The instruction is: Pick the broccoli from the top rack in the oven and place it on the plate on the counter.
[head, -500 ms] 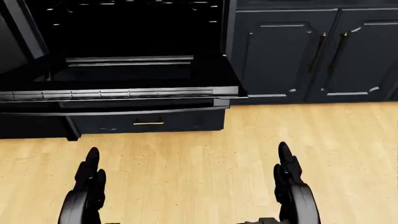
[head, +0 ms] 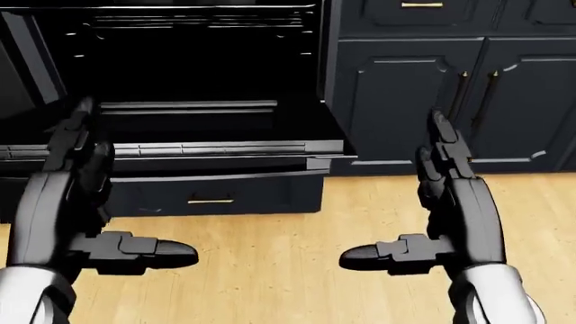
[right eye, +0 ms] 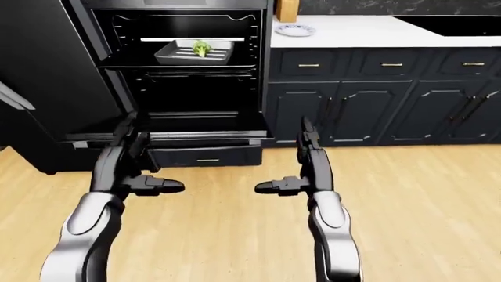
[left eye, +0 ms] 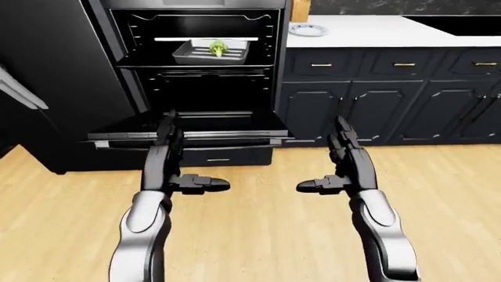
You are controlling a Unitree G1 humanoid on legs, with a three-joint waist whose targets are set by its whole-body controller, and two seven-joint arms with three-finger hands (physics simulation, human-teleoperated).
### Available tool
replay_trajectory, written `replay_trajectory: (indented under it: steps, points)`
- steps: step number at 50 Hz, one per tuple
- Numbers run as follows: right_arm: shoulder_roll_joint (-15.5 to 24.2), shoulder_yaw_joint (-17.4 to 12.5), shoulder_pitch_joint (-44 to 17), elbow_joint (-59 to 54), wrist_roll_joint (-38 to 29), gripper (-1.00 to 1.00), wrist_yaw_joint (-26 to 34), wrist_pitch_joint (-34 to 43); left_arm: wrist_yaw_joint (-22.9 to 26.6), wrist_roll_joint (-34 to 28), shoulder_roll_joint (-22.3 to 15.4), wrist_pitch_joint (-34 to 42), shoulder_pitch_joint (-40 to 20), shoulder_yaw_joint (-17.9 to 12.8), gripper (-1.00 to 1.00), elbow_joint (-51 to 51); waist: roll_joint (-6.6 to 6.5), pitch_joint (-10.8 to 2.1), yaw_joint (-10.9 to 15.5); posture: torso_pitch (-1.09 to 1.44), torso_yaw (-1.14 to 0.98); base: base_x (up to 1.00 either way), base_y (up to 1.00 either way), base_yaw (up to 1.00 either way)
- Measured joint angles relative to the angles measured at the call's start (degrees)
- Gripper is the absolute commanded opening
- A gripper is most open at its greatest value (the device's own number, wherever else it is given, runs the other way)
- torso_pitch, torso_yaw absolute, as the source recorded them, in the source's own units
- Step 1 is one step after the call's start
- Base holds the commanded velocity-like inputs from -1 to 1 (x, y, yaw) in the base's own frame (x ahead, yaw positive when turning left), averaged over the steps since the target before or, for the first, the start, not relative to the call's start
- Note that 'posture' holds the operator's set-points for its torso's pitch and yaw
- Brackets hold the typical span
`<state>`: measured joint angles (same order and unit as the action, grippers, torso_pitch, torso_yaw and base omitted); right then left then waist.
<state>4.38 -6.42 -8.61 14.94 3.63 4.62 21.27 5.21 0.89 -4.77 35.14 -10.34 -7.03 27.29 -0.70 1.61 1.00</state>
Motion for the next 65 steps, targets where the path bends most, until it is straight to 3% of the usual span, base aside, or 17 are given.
replay_trajectory:
  steps: [2,4,12,16,24,26,29,32,35,38,42,48,55,58,59,61,65]
  points:
    - [0.5,-0.1,-0.3,1.6,0.7,1.00,0.3,1.8,-0.6,0.8,-0.8,2.9,-1.7,-1.3,1.00,1.4,-1.55,0.36,0.3,0.00,0.00,0.47,-0.52,0.00]
    - [1.0,-0.6,-0.9,3.0,0.9,1.00,0.5,2.7,-1.2,1.4,-1.5,5.0,-3.3,-1.7,1.00,2.9,-1.56,-0.05,0.9,0.00,0.00,0.48,-0.52,0.00]
    - [2.1,-1.1,-3.6,5.7,1.4,1.00,1.4,5.5,-2.2,3.8,-3.3,9.4,-6.2,-3.4,1.00,5.4,4.61,-0.31,1.8,0.00,0.00,0.48,-0.51,0.00]
    - [2.8,-2.5,-3.7,5.6,0.9,1.00,0.9,8.1,-1.8,5.1,-3.4,12.0,-5.9,-1.9,1.00,5.3,3.88,0.99,0.0,0.00,0.00,0.48,-0.52,0.00]
    - [3.3,-1.3,-6.3,8.4,0.1,1.00,2.4,8.8,-2.7,6.1,-4.9,13.0,-8.6,-4.1,1.00,9.1,-1.57,0.96,-1.3,0.00,0.00,0.48,-0.51,0.00]
    - [3.0,-0.7,-6.2,9.2,0.1,1.00,2.9,9.8,-2.9,6.3,-5.1,13.4,-8.1,-4.5,1.00,8.6,-1.54,2.50,-0.4,0.00,0.00,0.48,-0.51,0.00]
    - [3.1,-0.5,-6.0,9.8,0.4,1.00,3.7,11.8,-3.0,6.7,-5.8,15.8,-8.0,-5.5,1.00,8.4,-2.39,1.10,0.0,0.00,0.00,0.48,-0.51,0.00]
    - [3.0,-1.3,-6.9,11.2,0.5,1.00,3.5,12.0,-3.3,7.1,-6.3,16.2,-9.1,-6.0,1.00,10.0,-1.80,0.06,0.6,0.00,0.00,0.49,-0.51,0.00]
    - [3.2,-1.2,-7.8,12.4,0.9,1.00,3.5,11.8,-3.5,7.5,-6.3,15.8,-9.3,-5.8,1.00,11.0,0.07,0.23,1.9,0.00,0.00,0.51,-0.51,0.00]
    - [3.4,-0.9,-9.1,13.2,1.3,1.00,3.5,12.7,-3.4,8.1,-6.9,16.6,-10.4,-6.1,1.00,11.1,3.91,-0.49,1.3,0.00,0.00,0.52,-0.46,0.00]
    - [3.6,-2.4,-8.3,13.1,1.9,1.00,2.7,15.4,-3.1,9.3,-6.6,18.8,-9.5,-5.2,1.00,10.5,5.20,1.14,0.3,0.00,0.00,0.51,-0.04,0.00]
    - [4.4,-3.1,-9.9,15.5,3.5,1.00,2.5,16.5,-3.6,9.9,-7.5,19.4,-11.3,-6.4,1.00,12.9,2.09,1.11,-0.8,0.00,0.00,0.51,-0.22,0.00]
    - [5.5,-4.3,-11.5,17.4,6.0,1.00,1.5,18.7,-4.1,11.1,-8.1,20.6,-12.1,-6.9,1.00,13.5,0.99,0.42,-0.7,0.00,0.00,0.51,-0.20,0.00]
    - [4.8,-3.6,-11.5,16.1,7.5,1.00,0.9,19.3,-4.4,11.2,-8.2,21.0,-11.1,-7.5,1.00,12.8,1.96,3.26,0.4,0.00,0.00,0.52,-0.17,0.00]
    - [4.9,-3.1,-11.4,15.6,7.9,1.00,0.8,20.0,-4.5,11.2,-8.2,21.6,-10.6,-7.7,1.00,12.4,1.00,3.47,0.7,0.00,0.00,0.51,0.00,0.00]
    - [4.5,-3.0,-11.8,15.4,8.7,1.00,0.3,21.0,-4.8,11.2,-8.5,22.8,-10.7,-8.2,1.00,12.3,-0.14,2.07,1.1,0.00,0.00,0.50,0.17,0.50]
    - [5.4,-5.7,-12.9,17.6,11.1,1.00,-2.9,20.8,-4.5,12.5,-9.2,22.0,-12.8,-7.6,1.00,15.1,2.09,0.46,2.2,0.00,0.00,0.30,0.00,1.00]
